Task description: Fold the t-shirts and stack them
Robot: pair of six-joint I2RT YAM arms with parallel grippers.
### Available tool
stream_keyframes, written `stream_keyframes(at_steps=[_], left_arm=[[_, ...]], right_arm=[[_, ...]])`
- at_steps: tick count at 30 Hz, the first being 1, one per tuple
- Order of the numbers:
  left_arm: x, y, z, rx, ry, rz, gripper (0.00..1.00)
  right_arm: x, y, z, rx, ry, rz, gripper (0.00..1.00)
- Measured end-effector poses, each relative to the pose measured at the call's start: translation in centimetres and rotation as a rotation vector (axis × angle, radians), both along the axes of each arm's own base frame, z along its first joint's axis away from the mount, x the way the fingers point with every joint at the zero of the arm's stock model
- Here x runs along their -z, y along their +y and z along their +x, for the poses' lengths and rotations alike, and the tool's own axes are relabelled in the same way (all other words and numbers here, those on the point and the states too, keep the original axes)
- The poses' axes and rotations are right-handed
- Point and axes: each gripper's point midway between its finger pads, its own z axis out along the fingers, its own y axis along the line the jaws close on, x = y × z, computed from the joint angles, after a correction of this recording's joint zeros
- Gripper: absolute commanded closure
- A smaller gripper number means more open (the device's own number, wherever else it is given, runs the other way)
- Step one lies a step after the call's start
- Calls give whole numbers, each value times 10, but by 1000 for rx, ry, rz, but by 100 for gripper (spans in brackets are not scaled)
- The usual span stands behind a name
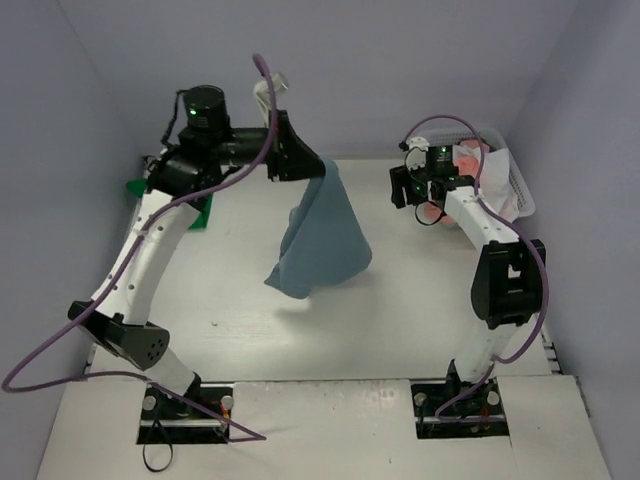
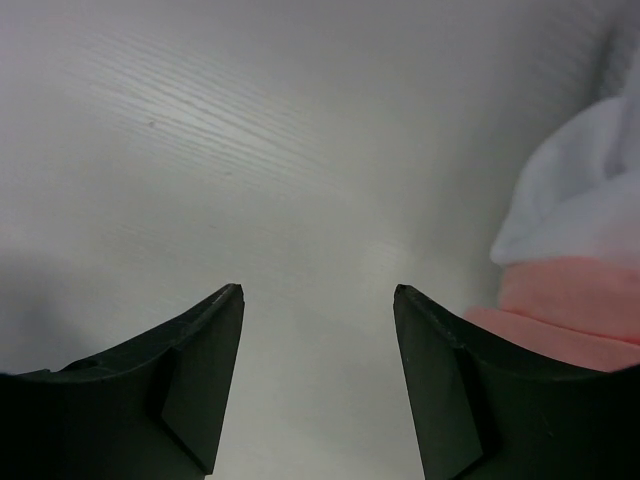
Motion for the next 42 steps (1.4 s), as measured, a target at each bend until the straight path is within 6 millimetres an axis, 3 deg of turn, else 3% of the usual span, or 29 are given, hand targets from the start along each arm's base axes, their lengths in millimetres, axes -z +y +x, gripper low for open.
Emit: stream_keyframes(at_steps=[5,9,14,18,20,23,26,29,31,34,35,36,37,39,42], left_arm=[[34,-46,-32,189,140,38,100],[27,-74,-72,327,136,44,100],[2,-82,-126,471,62,9,100],[12,-77,-135,481,-6,43,100],[32,-75,-120,431,-47,98,100],[82,-73,-77,303,-103,235,100],[168,-64,-18,173,-75,430,99],[258,-44,52,50,25,616,80],[318,-20,108,-60,99,737,83],[383,27,163,-232,147,888,82],[396,43,171,-285,146,931,81],[401,57,178,-339,135,964,67],[402,69,182,-386,120,991,63],[386,80,185,-457,76,1006,62],[337,72,186,-505,-21,940,62]], right_arm=[[-3,-28,13,100,-35,-18,41],[-6,-30,17,116,-52,-21,42],[-5,-31,18,121,-58,-24,42],[2,-30,19,124,-43,-21,42],[7,-30,18,127,-30,-18,42],[11,-28,15,124,-17,-10,42],[12,-26,14,116,-11,2,42],[15,-22,12,105,-1,14,42],[17,-18,10,93,6,22,42],[20,-17,7,85,14,27,41],[21,-16,6,82,18,29,41],[22,-15,5,77,22,30,40],[23,-12,3,68,28,34,40],[24,-6,-1,37,36,31,39],[29,19,-17,-78,68,10,40]])
